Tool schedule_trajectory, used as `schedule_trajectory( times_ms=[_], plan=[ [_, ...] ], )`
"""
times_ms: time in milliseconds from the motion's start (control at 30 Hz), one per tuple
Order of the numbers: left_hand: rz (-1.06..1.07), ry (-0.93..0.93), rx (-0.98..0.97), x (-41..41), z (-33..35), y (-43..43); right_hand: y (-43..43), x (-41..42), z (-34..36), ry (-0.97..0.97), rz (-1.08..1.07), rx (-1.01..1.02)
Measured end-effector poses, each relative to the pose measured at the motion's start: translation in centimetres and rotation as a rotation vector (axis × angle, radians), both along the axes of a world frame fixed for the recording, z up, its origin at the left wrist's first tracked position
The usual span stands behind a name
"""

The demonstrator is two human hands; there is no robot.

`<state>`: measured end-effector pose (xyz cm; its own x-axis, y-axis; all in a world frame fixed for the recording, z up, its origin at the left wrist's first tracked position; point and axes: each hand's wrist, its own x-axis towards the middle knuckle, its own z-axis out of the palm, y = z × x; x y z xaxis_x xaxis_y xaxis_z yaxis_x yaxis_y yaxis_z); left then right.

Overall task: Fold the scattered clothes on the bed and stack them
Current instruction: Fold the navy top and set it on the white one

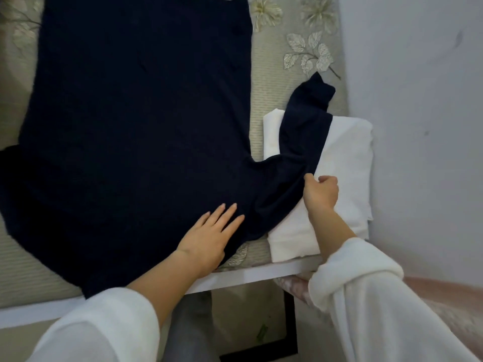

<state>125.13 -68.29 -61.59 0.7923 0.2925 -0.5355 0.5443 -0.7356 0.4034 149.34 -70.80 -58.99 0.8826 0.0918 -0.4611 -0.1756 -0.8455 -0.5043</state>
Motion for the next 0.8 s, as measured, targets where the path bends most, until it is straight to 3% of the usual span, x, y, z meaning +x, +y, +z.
schedule_trajectory(
  times_ms=[167,267,333,433,633,733,800],
  plan=[
    [0.047,0.069,0.022,2.2,-0.3,0.3,2.8,2.2,-0.4,0.173,-0.177,0.238],
    [0.051,0.133,0.049,3.4,-0.1,0.0,4.0,3.0,1.2,0.468,-0.366,0.480],
    [0.059,0.178,0.064,4.3,0.0,0.0,3.9,3.7,2.7,0.675,-0.386,0.657],
    [0.074,0.244,0.040,5.4,0.0,-0.1,2.2,4.9,5.0,0.767,-0.332,0.850],
    [0.052,0.314,-0.019,5.4,0.2,-0.5,2.6,3.5,9.5,0.626,-0.250,1.170],
    [0.055,0.294,-0.045,4.9,0.2,-0.3,7.8,1.2,10.9,0.400,-0.020,1.041],
    [0.030,0.291,-0.039,4.5,0.1,-0.4,11.9,-1.3,11.0,-0.015,0.327,0.762]
  ],
)
